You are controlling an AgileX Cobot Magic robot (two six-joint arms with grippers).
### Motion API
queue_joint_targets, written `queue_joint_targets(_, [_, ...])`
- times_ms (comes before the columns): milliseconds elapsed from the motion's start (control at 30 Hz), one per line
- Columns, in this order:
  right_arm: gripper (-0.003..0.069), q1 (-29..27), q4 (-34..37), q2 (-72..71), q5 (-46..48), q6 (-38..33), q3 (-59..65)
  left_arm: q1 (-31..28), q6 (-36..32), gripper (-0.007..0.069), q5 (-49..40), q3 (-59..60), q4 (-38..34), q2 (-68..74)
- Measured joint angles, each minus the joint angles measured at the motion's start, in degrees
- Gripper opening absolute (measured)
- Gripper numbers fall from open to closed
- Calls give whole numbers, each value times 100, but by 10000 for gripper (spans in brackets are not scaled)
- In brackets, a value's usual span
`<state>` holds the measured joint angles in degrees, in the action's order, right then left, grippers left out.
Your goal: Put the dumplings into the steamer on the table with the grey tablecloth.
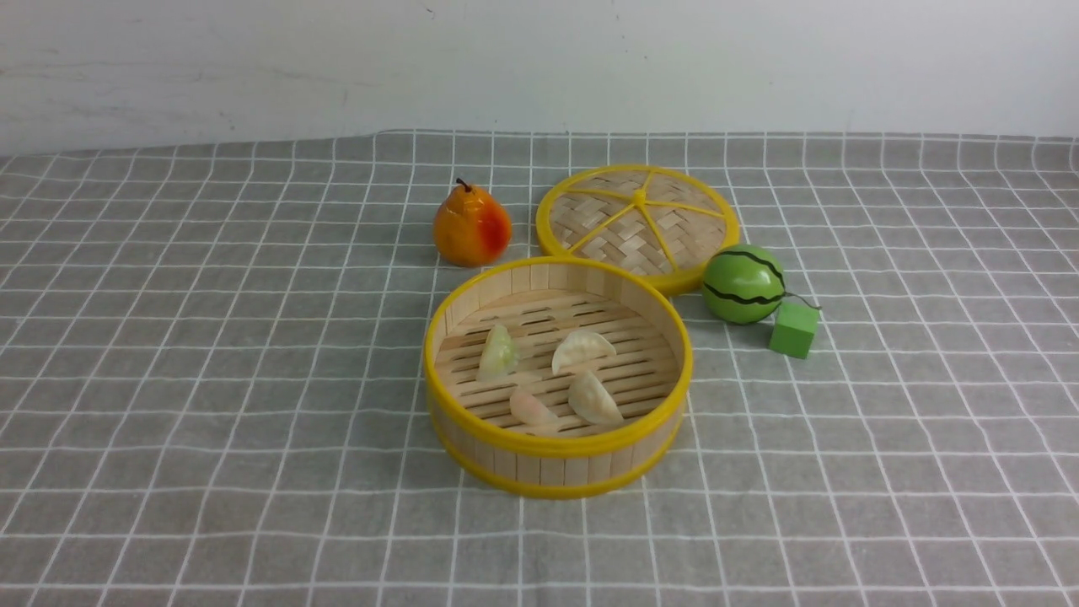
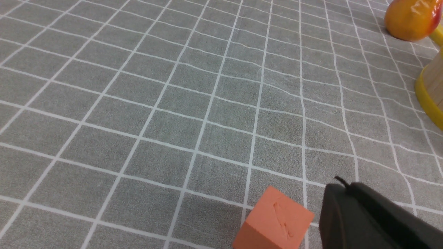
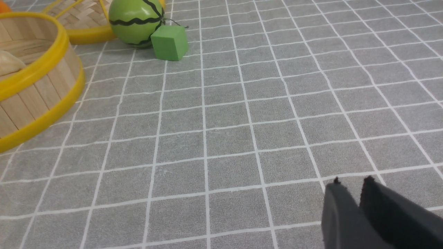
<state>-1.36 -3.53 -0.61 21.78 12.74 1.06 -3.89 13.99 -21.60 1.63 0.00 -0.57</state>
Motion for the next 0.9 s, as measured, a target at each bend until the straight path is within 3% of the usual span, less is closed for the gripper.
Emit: queue_joint_targets(900, [133,0,0,0,0,0,0,0,0,-7,0,0,0,0])
